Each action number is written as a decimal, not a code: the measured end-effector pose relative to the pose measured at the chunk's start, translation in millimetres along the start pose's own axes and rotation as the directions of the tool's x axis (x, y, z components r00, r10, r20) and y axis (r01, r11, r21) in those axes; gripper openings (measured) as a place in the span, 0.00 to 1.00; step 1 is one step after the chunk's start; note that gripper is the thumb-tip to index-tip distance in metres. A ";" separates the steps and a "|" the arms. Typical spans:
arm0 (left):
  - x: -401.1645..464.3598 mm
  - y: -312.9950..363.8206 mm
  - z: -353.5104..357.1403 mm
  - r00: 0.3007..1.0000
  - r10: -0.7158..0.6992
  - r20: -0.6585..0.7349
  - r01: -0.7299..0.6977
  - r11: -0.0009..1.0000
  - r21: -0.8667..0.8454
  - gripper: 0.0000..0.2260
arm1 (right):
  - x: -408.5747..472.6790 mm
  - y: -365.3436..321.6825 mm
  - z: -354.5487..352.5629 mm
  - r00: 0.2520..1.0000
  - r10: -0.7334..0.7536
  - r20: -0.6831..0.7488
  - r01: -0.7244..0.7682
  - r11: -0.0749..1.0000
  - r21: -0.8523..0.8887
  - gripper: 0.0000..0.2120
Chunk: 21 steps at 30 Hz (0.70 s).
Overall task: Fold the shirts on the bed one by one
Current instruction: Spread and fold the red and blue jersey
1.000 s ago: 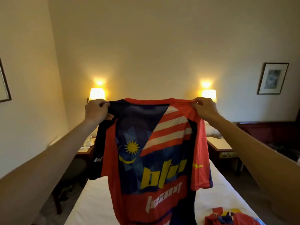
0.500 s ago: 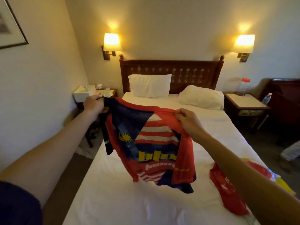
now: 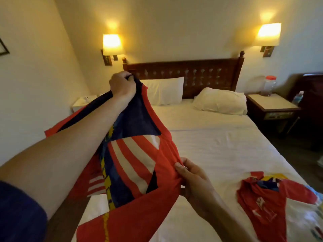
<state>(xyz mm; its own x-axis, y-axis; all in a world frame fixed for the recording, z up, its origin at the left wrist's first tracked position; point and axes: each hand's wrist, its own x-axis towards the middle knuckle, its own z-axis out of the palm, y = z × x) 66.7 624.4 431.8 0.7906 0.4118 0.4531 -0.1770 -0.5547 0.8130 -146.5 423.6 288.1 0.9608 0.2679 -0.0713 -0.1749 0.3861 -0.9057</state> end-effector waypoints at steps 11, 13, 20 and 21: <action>-274.8 -192.5 388.7 0.807 -0.196 0.557 0.170 0.980 0.100 0.09 | -33.0 243.3 -313.1 0.744 0.163 -0.648 -0.317 0.940 -0.128 0.07; -351.5 -227.8 423.8 0.685 -0.141 0.715 0.115 0.990 0.085 0.12 | -48.9 296.9 -370.4 0.575 0.158 -0.803 -0.378 0.921 -0.089 0.06; -555.7 -371.3 354.0 0.507 -0.035 0.861 -0.172 0.975 0.141 0.11 | -117.6 440.4 -405.0 0.328 0.271 -0.905 -0.620 0.785 0.010 0.14; -568.9 -385.4 335.7 0.526 0.013 0.850 -0.247 0.959 0.138 0.11 | -118.4 445.8 -403.9 0.313 0.249 -0.917 -0.608 0.794 0.008 0.13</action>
<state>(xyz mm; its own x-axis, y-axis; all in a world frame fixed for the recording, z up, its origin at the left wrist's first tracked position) -118.1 361.2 -262.0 0.9120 -0.4056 -0.0619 -0.2841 -0.7332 0.6178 -251.3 207.5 -275.9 0.4540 -0.6294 -0.6307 -0.7245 0.1512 -0.6725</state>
